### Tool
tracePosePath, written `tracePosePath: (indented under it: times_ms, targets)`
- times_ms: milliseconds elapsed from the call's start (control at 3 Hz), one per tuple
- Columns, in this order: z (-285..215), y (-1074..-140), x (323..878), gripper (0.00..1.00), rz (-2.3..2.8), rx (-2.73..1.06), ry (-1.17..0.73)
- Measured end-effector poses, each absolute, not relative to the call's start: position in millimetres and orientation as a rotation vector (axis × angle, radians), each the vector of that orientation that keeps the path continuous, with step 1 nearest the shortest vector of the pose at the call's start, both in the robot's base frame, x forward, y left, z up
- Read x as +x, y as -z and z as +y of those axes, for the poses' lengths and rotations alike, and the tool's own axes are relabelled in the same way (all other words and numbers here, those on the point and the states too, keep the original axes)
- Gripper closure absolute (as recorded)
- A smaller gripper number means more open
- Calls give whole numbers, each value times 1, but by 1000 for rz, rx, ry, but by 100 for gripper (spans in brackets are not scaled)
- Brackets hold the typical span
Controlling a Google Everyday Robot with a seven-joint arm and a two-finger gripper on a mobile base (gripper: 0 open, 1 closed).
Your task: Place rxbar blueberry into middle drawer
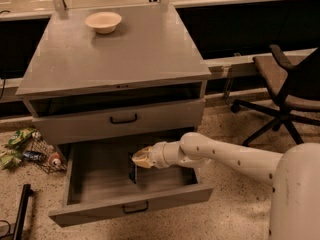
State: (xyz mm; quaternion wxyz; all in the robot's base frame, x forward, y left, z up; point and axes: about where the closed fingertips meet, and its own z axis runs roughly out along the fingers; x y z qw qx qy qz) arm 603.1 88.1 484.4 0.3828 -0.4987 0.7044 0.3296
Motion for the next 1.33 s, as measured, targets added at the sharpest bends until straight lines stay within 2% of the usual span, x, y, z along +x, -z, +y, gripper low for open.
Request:
tracePosePath:
  times_ms: [667,1000,1333]
  targets:
    - [75,-483,593,11,1834,-1200,-789]
    - [35,-501,568,7,1795,-1152,-784]
    - [16,-498,572,0,1823,-1112,-757]
